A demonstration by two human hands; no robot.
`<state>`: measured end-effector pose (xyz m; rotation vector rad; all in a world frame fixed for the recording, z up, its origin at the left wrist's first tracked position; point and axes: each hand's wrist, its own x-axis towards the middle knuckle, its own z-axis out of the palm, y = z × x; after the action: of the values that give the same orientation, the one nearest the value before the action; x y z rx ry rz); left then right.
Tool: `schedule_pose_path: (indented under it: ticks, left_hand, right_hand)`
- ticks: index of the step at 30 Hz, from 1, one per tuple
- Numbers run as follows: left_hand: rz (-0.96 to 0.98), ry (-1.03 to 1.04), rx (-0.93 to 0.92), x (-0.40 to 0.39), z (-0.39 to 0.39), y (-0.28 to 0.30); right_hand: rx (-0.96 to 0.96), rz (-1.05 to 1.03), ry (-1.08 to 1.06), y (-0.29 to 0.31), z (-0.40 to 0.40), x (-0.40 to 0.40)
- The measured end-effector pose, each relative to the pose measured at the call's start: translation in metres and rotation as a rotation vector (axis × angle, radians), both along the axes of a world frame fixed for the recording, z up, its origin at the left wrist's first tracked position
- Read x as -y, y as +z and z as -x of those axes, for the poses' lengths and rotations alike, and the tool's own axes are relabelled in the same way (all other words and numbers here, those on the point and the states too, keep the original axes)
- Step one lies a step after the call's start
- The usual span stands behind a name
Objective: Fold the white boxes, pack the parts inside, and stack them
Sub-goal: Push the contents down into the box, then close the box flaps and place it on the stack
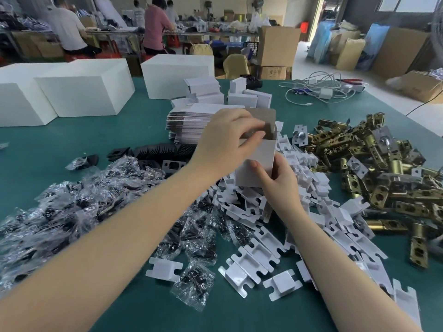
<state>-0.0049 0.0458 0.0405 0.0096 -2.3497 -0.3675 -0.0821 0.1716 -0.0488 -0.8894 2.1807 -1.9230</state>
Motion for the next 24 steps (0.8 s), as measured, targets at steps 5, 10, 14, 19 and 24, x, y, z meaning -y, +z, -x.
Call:
schedule_pose_path:
  ticks: [5,10,14,19,24]
  left_hand:
    - [-0.710,-0.065,-0.083,-0.012,-0.006,-0.045]
    - [-0.863,-0.124,-0.242,-0.014,-0.008,-0.058]
    - [-0.844,-0.126,-0.261,-0.015,-0.010,-0.065]
    - [-0.784,-0.123,-0.229,-0.015,-0.010,-0.061]
    - [-0.824,-0.177,-0.162,-0.011,-0.010,-0.043]
  right_hand:
    - [-0.023,0.082,0.045,0.004,-0.006,0.000]
    - [-0.216,0.145,0.022,0.022,-0.008,-0.006]
    - [-0.336,0.146,-0.010,0.034,-0.002,-0.009]
    - [-0.398,0.084,0.002,0.035,0.003,-0.012]
    - [-0.364,0.116,-0.097,0.044,0.006,-0.012]
